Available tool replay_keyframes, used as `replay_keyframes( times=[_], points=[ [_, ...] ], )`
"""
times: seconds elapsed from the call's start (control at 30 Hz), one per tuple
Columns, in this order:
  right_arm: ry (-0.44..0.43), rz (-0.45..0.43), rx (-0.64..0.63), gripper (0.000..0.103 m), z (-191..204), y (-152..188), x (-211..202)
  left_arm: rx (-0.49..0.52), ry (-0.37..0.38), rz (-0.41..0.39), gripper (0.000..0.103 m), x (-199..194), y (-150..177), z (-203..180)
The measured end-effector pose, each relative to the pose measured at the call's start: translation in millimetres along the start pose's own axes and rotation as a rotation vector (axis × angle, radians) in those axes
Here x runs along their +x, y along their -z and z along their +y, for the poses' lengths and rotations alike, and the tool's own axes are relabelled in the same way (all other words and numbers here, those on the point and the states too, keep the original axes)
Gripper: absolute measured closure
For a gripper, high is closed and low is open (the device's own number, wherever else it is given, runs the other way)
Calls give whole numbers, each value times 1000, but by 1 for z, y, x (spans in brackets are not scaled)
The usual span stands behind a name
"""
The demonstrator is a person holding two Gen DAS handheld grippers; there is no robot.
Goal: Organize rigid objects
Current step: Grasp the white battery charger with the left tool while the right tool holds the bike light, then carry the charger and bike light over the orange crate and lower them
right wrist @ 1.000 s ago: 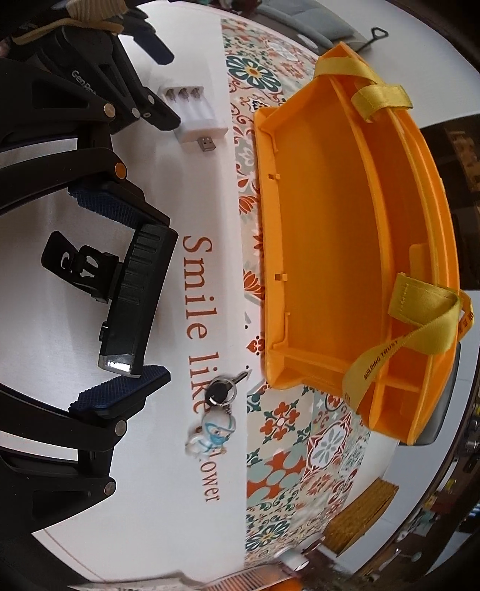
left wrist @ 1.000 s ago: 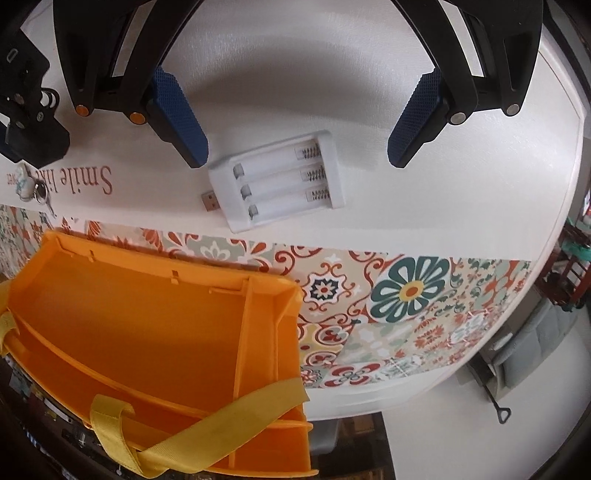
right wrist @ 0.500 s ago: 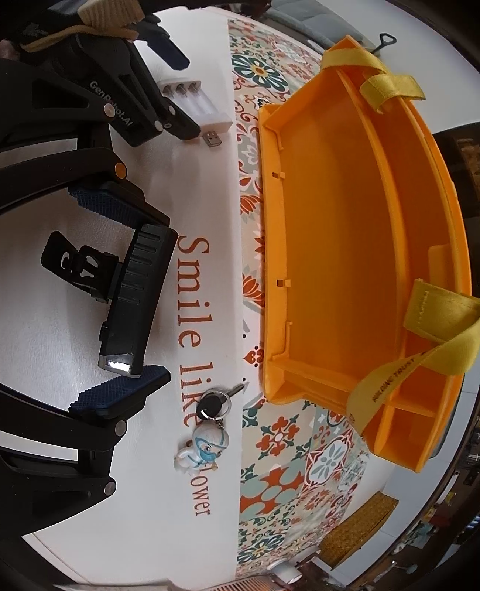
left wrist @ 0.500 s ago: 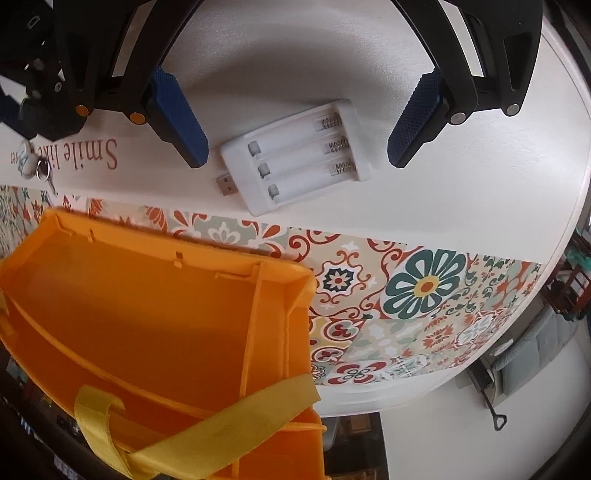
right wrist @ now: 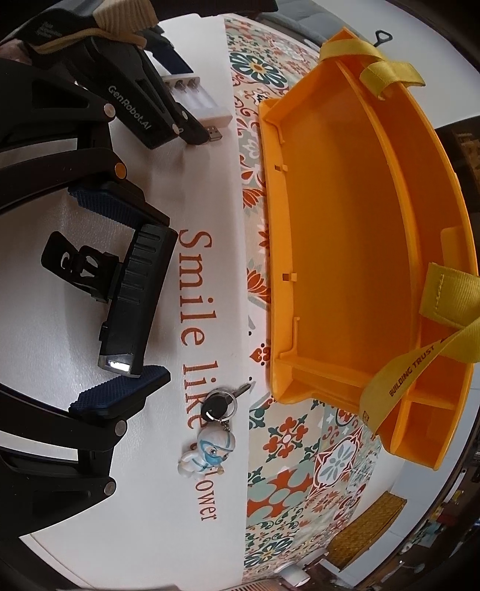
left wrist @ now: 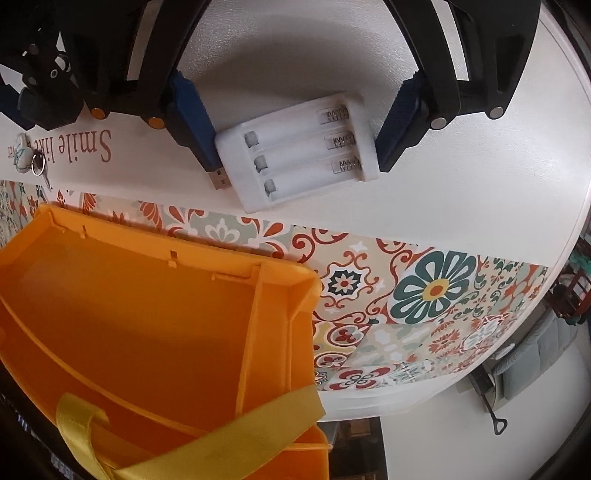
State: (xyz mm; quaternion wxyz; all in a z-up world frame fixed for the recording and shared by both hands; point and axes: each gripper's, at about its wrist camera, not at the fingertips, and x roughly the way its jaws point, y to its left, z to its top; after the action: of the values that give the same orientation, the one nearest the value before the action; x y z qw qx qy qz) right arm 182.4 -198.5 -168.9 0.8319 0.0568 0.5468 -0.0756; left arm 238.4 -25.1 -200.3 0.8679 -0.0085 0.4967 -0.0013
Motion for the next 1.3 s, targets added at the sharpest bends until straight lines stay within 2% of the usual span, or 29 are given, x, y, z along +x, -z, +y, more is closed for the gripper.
replay_keyframes(
  times=[0.17,0.47,0.97,1.3],
  points=[
    [-19,5,5,28,-1,-1,0,6,11,2,19,-3,0,6],
    [-42,-19,5,28,1,-4,-10,41,14,-52,19,-36,-3,5],
    [-65,-150,-5,29,8,-21,-66,50,25,-140,19,-93,-25,5],
    [-80,-236,6,28,5,-35,-102,62,33,-238,19,-133,-44,4]
  ],
)
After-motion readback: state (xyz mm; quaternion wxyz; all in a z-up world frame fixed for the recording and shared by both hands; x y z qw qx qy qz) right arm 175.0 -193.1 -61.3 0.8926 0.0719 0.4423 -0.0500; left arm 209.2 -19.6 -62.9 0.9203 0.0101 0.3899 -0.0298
